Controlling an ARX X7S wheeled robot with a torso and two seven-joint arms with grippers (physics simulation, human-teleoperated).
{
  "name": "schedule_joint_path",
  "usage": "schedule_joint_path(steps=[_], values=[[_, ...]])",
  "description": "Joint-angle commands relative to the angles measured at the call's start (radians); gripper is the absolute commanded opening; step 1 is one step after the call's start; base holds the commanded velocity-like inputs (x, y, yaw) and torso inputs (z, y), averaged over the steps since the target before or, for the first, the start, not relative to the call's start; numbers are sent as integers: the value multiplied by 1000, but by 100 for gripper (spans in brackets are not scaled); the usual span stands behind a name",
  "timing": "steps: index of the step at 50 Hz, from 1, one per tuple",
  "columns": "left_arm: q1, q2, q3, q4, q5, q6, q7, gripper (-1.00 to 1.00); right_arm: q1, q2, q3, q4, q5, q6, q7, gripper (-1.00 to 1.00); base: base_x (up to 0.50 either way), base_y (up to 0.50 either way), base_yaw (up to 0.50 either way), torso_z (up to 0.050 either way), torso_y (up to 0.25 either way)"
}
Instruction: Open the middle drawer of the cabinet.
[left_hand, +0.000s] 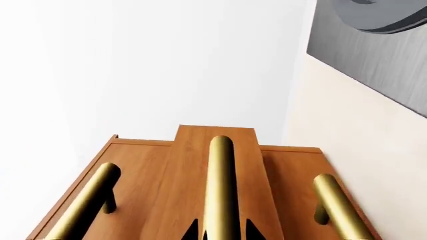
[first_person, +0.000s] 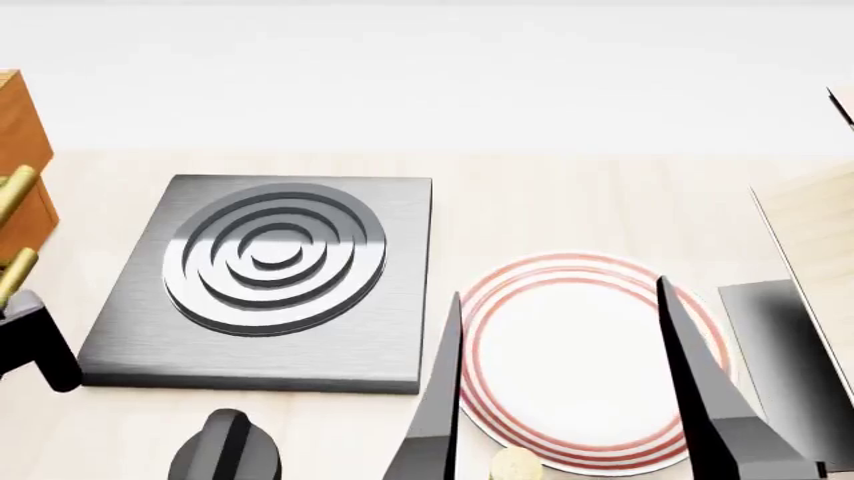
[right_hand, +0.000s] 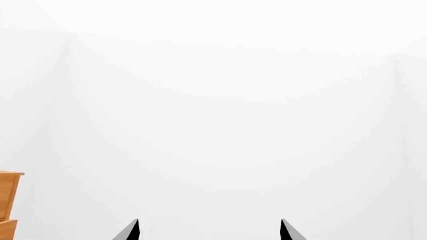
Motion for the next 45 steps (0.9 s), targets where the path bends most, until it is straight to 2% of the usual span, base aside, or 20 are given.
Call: schedule_joint_path(steps=[1,13,19,31,45], values=[[-43,12,-76,316,78,-144,-8,-100,-1,-14,17,5,-12,-10,-14,100,11,-3,-7,0,11],[-52,-42,-76,640,95,-344,14,-100,-1,-6,17,7,-1,-13,-6,100,5,-3,-7,1,3],[-61,-35,-73,715,104,-389,25,-100,-3,-2,17,7,3,-15,-1,100,2,-1,-3,0,4],[-77,9,-75,755,106,-401,36,-100,-2,6,15,3,9,-12,8,100,0,0,0,2,5],[-73,4,-78,750,104,-401,39,-100,1,15,6,0,11,-8,18,100,0,0,0,2,5]])
